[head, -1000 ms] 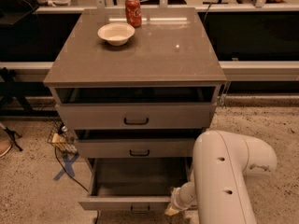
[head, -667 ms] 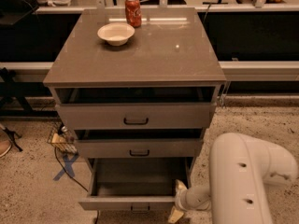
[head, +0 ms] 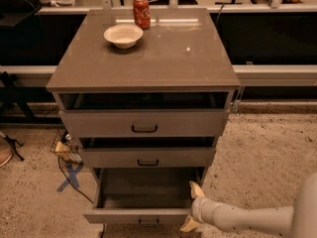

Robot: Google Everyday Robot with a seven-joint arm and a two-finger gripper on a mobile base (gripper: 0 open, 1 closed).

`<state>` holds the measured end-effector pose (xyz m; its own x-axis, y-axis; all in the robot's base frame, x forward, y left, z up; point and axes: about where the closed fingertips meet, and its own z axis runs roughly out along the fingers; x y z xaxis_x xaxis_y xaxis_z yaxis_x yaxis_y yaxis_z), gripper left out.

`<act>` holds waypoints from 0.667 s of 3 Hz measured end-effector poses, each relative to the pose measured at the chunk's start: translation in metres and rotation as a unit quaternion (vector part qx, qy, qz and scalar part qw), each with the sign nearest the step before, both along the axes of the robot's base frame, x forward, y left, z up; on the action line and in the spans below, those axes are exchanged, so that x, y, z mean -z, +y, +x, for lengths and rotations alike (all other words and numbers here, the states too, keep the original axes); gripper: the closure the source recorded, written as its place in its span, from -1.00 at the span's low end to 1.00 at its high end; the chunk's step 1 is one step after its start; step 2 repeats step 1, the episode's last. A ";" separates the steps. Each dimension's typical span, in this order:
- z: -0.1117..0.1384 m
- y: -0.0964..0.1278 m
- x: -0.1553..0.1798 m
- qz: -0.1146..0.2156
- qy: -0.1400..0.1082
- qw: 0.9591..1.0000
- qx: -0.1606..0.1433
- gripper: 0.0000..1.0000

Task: Open bottom drawer

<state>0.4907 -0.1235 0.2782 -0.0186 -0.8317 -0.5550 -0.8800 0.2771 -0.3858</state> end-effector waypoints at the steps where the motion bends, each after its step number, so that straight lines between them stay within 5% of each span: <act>1: 0.001 -0.014 -0.054 0.019 -0.059 0.998 -0.001 -1.00; 2: 0.001 -0.014 -0.054 0.019 -0.059 0.998 -0.001 -1.00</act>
Offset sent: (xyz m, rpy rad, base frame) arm 0.0000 0.0000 0.0000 0.0000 0.0000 0.0000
